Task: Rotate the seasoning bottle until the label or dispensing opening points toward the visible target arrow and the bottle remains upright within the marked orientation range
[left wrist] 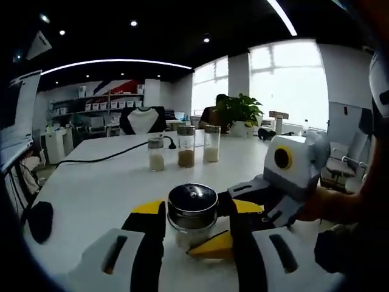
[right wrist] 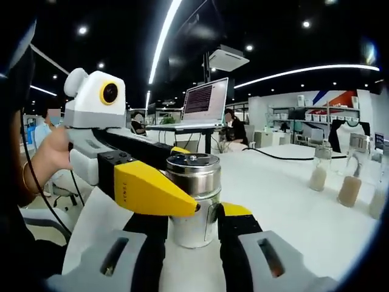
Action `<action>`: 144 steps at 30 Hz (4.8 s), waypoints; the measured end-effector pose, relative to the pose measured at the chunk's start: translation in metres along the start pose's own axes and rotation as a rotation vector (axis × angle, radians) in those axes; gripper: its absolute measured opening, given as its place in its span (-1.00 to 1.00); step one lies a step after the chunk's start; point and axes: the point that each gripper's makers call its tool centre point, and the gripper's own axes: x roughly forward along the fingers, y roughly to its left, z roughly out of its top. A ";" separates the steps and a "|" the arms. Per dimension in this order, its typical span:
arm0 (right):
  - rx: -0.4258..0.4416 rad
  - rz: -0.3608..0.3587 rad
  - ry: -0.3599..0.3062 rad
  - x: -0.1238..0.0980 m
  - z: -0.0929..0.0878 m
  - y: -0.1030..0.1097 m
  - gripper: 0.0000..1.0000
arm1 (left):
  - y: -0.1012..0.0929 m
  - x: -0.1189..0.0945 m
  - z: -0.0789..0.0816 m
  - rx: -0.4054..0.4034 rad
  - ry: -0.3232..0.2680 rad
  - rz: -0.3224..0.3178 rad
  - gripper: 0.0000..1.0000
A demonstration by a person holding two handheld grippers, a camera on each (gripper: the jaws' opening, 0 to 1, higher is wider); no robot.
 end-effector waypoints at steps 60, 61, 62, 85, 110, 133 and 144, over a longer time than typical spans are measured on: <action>-0.023 -0.223 -0.012 0.004 0.001 0.000 -0.38 | 0.026 0.023 0.010 -0.003 -0.069 0.380 -0.21; -0.056 -0.236 -0.010 0.003 0.003 -0.001 -0.36 | 0.026 0.023 0.010 -0.003 -0.071 0.379 -0.22; -0.066 -0.247 -0.009 0.003 0.004 -0.001 -0.33 | 0.026 0.023 0.010 -0.003 -0.072 0.379 -0.22; -0.058 -0.154 -0.039 0.008 0.008 0.007 -0.27 | 0.014 0.020 0.013 0.073 -0.083 0.224 -0.22; -0.043 -0.086 -0.069 -0.006 0.017 0.002 -0.35 | -0.022 0.023 0.023 0.160 -0.105 -0.132 -0.23; -0.031 0.007 -0.063 -0.019 0.007 0.019 -0.33 | -0.056 0.019 0.013 0.221 -0.087 -0.380 -0.23; -0.022 0.011 -0.066 -0.016 0.005 0.020 -0.34 | -0.051 0.020 0.011 0.199 -0.081 -0.370 -0.22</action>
